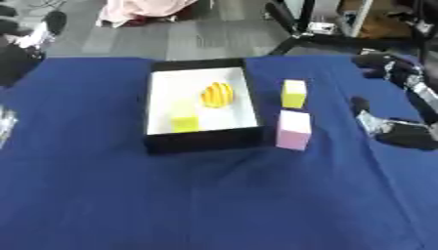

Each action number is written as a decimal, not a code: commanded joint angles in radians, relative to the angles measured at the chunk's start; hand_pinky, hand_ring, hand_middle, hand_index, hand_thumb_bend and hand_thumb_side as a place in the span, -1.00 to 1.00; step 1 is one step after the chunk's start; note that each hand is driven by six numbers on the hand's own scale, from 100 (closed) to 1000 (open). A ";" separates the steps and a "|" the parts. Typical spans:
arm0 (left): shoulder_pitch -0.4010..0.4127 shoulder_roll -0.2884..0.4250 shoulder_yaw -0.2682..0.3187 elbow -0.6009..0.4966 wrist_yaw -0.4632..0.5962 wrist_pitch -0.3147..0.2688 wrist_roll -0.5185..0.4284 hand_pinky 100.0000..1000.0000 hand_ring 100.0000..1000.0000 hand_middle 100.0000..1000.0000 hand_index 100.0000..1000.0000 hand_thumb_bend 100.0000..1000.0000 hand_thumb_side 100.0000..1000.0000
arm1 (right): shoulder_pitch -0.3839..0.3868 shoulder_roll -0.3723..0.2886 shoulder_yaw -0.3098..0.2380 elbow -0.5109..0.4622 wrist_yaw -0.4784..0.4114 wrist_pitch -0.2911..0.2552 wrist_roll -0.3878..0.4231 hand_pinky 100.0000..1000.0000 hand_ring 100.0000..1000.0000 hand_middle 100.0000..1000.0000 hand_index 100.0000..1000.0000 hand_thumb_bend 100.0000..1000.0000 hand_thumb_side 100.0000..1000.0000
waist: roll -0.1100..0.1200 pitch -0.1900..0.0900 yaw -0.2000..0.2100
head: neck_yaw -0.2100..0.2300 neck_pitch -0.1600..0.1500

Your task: Pick up objects on the table and place them in the box.

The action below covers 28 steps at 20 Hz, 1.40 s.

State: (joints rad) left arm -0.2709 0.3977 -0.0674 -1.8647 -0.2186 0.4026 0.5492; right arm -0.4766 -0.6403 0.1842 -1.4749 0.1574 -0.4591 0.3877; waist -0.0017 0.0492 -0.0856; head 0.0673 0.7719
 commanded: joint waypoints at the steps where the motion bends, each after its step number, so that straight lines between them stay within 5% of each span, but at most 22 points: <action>1: 0.014 -0.021 0.017 -0.006 0.025 -0.038 0.035 0.56 0.26 0.20 0.62 0.60 0.30 | -0.083 0.003 0.034 0.111 0.052 -0.045 0.134 0.82 0.97 0.87 0.92 -1.00 0.12 | -0.011 -0.010 0.003 | -0.013 -0.002; 6: 0.039 -0.046 0.015 0.010 0.039 -0.063 0.042 0.55 0.24 0.18 0.62 0.59 0.31 | -0.183 0.073 0.070 0.239 0.194 -0.111 0.247 0.88 1.00 0.90 0.96 -1.00 0.51 | -0.006 -0.008 0.011 | -0.024 -0.002; 10: 0.048 -0.052 0.016 0.013 0.041 -0.070 0.041 0.55 0.23 0.16 0.62 0.58 0.32 | -0.211 0.097 0.082 0.277 0.304 -0.154 0.269 0.92 1.00 0.91 0.99 -1.00 0.56 | -0.006 -0.006 0.013 | -0.029 -0.002; 20: 0.064 -0.067 0.013 0.023 0.045 -0.075 0.030 0.55 0.22 0.16 0.63 0.57 0.33 | -0.247 0.149 0.056 0.427 0.674 -0.198 0.188 0.95 0.94 0.87 1.00 -1.00 0.75 | -0.005 -0.008 0.019 | -0.041 -0.002; 28: 0.066 -0.077 0.007 0.023 0.049 -0.076 0.022 0.55 0.21 0.15 0.63 0.54 0.34 | -0.267 0.175 0.026 0.529 0.857 -0.217 0.085 0.94 0.88 0.82 1.00 -1.00 0.61 | 0.002 -0.006 0.027 | -0.050 -0.002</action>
State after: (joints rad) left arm -0.1954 0.3138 -0.0634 -1.8308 -0.1742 0.3274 0.5747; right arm -0.7231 -0.4523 0.2233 -0.9561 0.9876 -0.6680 0.4830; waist -0.0014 0.0501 -0.0595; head 0.0200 0.7719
